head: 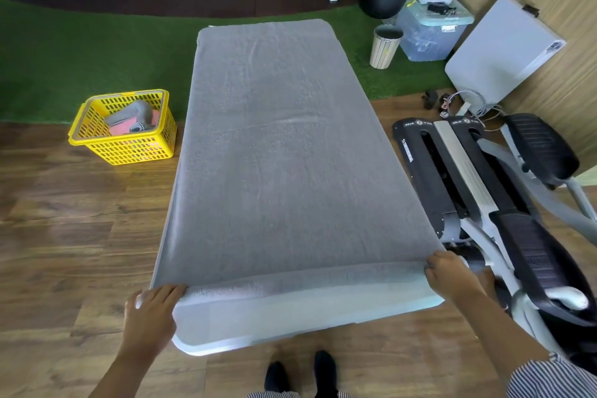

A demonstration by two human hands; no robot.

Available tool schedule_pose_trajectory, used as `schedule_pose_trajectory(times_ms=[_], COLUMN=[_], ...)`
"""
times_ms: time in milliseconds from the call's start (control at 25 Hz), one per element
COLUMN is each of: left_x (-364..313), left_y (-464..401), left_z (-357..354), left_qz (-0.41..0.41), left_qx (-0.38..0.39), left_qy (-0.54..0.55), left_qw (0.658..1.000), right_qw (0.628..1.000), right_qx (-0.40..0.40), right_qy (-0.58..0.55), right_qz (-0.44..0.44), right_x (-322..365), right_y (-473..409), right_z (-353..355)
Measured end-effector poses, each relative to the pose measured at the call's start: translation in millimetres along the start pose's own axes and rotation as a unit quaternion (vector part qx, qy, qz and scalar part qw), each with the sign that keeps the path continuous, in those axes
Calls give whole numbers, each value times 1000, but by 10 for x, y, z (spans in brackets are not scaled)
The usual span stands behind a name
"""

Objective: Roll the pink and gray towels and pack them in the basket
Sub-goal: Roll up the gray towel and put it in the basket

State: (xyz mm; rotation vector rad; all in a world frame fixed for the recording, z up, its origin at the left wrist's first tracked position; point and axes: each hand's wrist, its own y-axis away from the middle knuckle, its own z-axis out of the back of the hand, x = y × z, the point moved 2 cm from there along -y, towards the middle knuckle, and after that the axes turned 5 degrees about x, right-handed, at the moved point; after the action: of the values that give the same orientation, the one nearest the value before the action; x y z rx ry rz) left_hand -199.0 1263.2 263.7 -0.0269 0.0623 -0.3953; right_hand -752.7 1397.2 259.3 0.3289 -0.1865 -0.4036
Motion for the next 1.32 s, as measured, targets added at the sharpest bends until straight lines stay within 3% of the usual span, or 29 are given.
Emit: schedule_pose_trajectory(times_ms=[80,200,360,480,760,880,1120,1320], left_x=[-14,-106,-197,-173,-25,2,-134,-144], left_y=[10,-36,-33,-72,83,88,52,-7], left_z=[22,33,25,33,83,71,118,36], left_qz=[9,58,7,-4,61,48,62,49], left_qx=[3,-37,-97,-80,-11,-8,-70,-79], left_qy=[6,40,61,48,-8,-18,55,61], left_qw=[1000,997,993,996,998,999,994,994], right_qw=[1000,998,995,994,997,997,998,990], right_qx=[6,-62,-52,-5,8,33,-56,-72], right_qy=[26,-21,-79,-103,-78,-66,-38,-115], right_qz=[11,7,-15,-27,8,5,-13,-31], right_x=[-2,52,139,135,161,150,158,242], right_y=[26,50,106,129,114,123,98,168], right_z=[-22,50,152,182,109,111,77,70])
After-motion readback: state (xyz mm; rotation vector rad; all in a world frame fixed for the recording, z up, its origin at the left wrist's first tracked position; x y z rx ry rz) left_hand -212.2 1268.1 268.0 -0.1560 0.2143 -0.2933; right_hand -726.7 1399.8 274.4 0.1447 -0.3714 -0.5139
